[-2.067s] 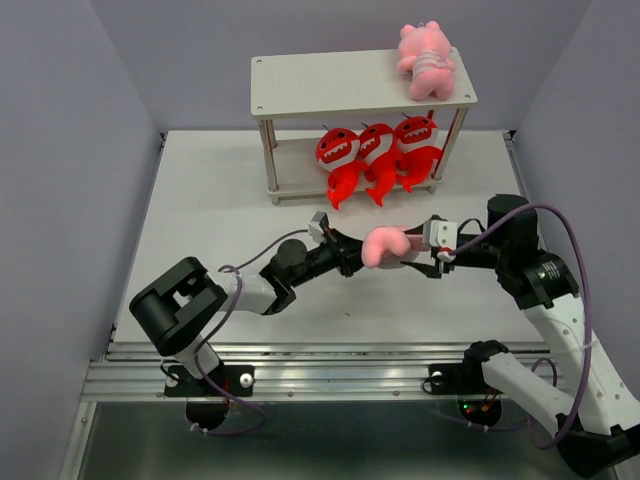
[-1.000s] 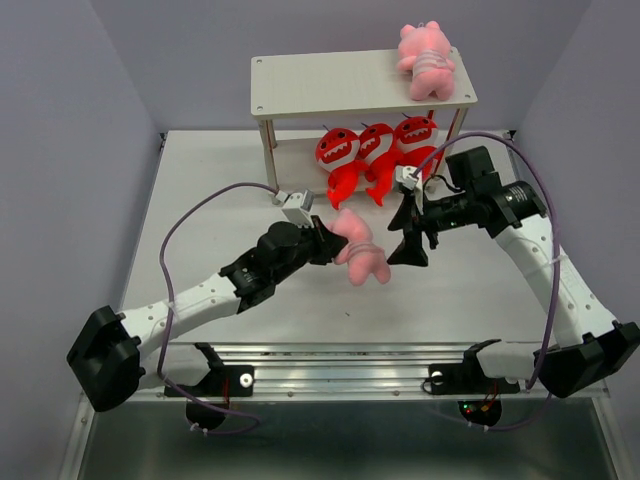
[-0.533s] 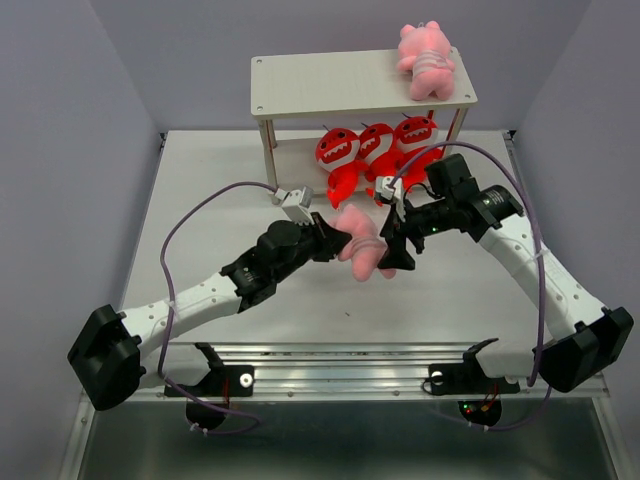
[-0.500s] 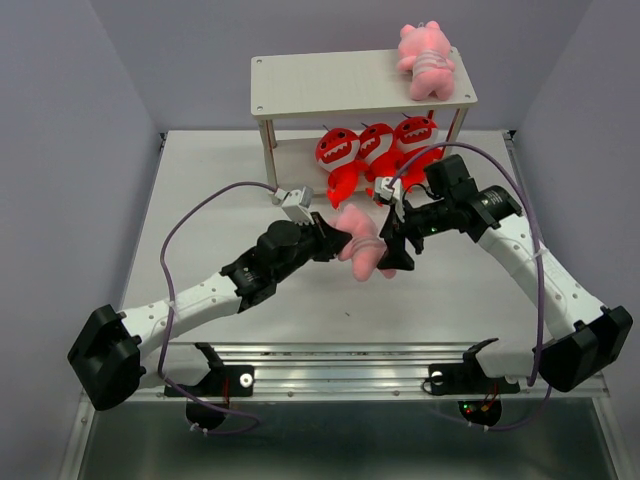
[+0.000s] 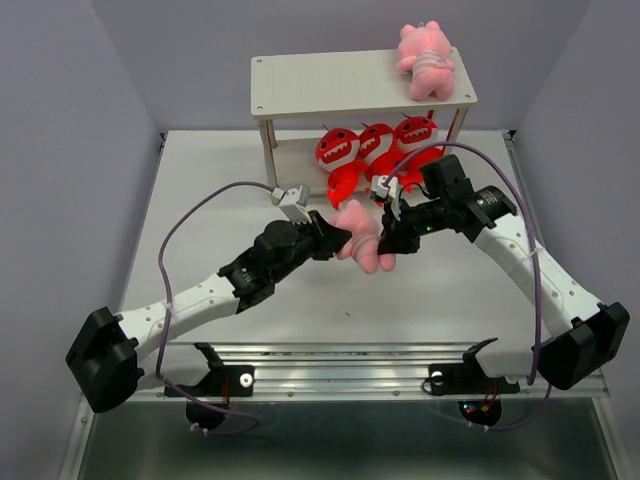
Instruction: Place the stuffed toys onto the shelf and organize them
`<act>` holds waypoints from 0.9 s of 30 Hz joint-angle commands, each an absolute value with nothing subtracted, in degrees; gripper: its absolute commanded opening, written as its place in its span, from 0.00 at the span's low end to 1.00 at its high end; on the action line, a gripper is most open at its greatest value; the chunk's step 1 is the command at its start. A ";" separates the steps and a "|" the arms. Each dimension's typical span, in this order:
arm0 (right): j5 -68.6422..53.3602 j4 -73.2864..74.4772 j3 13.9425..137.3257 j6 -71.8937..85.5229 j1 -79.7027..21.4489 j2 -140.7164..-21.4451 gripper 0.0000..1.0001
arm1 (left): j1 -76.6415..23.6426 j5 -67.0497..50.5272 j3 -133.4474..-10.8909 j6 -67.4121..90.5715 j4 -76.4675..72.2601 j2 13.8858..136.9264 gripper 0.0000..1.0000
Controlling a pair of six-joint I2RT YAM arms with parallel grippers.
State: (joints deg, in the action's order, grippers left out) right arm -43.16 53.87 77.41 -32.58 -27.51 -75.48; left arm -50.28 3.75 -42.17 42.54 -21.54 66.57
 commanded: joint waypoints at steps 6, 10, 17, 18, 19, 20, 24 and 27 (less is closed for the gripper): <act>-41.40 56.42 87.96 -37.09 -28.13 -75.15 0.01 | -50.63 8.51 -40.96 37.89 -23.91 53.54 0.74; -37.72 59.24 97.10 -40.34 -28.13 -77.51 0.01 | -50.54 14.84 -41.92 35.08 -13.46 45.55 0.88; -29.36 57.57 119.50 -38.15 -28.13 -87.26 0.01 | -50.36 20.48 -42.54 32.70 -1.68 35.52 0.91; -28.83 57.13 122.14 -37.54 -28.13 -88.41 0.01 | -50.36 20.39 -42.19 32.87 -0.36 33.68 0.91; -28.05 55.91 126.95 -37.44 -28.13 -89.64 0.01 | -50.27 20.30 -41.93 33.05 -0.09 32.79 0.91; -26.30 55.38 129.09 -37.18 -28.13 -92.00 0.01 | -50.36 19.87 -41.05 33.57 -0.09 32.00 0.91; -21.80 51.78 136.57 -37.35 -28.13 -97.29 0.01 | -50.36 18.81 -39.20 34.63 1.49 28.22 0.91; -18.38 48.87 138.86 -38.49 -28.13 -100.71 0.01 | -50.36 18.02 -37.45 35.33 1.58 26.02 0.91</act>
